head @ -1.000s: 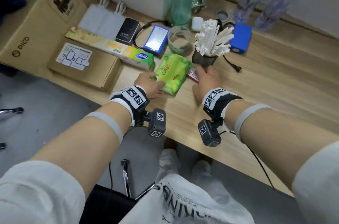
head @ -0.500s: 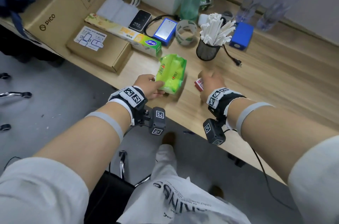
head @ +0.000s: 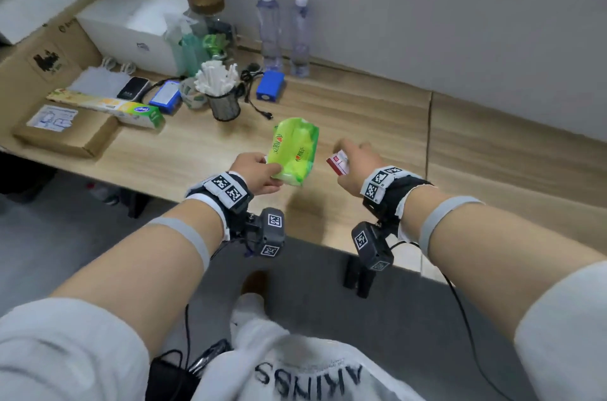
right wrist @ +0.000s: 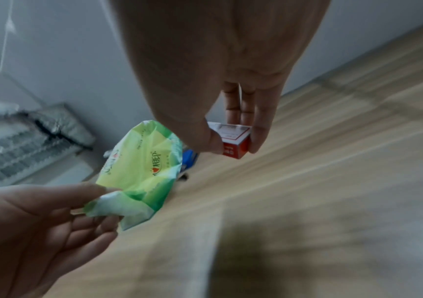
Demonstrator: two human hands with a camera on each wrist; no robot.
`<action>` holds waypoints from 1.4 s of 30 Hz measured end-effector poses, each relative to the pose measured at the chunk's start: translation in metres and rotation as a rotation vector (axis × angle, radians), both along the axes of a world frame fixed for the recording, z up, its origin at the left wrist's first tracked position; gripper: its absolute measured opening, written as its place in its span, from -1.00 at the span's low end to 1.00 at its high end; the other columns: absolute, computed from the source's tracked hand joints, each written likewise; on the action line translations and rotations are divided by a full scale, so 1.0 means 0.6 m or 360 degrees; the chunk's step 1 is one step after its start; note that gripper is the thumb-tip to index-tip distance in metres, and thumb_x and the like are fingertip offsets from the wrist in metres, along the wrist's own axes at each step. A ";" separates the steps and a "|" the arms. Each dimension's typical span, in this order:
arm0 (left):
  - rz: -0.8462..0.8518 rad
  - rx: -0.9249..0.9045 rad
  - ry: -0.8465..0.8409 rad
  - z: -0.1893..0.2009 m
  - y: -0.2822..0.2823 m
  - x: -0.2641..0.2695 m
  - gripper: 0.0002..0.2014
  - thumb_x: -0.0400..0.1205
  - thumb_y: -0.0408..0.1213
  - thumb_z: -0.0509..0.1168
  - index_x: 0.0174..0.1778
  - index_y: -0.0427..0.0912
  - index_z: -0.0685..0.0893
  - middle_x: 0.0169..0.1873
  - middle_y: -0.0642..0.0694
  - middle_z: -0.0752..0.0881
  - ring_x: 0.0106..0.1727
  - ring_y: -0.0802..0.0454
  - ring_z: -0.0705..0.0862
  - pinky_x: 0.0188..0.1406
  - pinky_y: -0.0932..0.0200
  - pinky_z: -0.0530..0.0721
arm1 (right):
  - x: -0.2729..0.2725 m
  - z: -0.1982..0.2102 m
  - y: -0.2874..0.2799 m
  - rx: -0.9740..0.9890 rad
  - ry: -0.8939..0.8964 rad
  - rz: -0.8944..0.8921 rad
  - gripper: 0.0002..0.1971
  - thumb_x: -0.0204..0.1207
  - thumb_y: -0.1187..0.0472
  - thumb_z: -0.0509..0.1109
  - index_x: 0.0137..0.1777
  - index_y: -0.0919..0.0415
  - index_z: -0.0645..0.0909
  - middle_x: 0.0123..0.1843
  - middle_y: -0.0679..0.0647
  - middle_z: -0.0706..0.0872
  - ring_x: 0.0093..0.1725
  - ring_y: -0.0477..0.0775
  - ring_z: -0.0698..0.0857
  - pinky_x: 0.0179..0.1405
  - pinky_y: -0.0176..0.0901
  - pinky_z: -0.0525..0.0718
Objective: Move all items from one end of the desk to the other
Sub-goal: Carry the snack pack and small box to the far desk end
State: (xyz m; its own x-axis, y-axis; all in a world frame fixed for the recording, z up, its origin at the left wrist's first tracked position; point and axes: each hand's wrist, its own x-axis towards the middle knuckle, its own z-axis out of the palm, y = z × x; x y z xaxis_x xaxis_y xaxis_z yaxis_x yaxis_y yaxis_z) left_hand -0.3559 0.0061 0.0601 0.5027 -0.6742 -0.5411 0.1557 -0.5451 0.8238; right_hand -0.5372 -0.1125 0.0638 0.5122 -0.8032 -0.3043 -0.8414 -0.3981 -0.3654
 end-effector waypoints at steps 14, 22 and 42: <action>-0.0948 -0.0089 0.0001 0.113 -0.341 -0.473 -0.94 0.68 -0.49 0.29 -0.04 -0.26 0.61 -0.28 -0.27 0.72 -0.54 0.08 0.74 -0.33 0.14 0.82 | -0.545 0.108 -0.147 -0.0042 -0.0045 -0.0841 -0.49 0.45 0.27 0.39 0.40 -0.02 0.42 0.23 0.22 0.43 -0.17 0.26 0.57 -0.19 -0.14 0.50; -0.1299 -0.0018 -0.0014 0.107 -0.454 -0.762 -0.88 0.66 -0.54 0.31 -0.05 -0.24 0.59 -0.20 -0.28 0.74 -0.55 0.06 0.76 -0.33 0.10 0.83 | -0.867 0.074 -0.176 0.0011 -0.0101 -0.1241 -0.47 0.41 0.26 0.44 0.39 -0.04 0.45 0.26 0.24 0.48 -0.06 0.24 0.63 -0.05 -0.19 0.55; -0.1270 0.0146 -0.0037 0.024 -0.627 -1.425 -0.81 0.64 -0.52 0.34 0.15 -0.30 0.61 -0.31 -0.19 0.67 -0.39 -0.02 0.65 -0.15 0.03 0.78 | -1.545 0.029 -0.328 0.0067 -0.0249 -0.1466 -0.51 0.38 0.27 0.44 0.30 -0.08 0.49 0.08 0.27 0.66 -0.18 0.21 0.73 -0.31 -0.24 0.50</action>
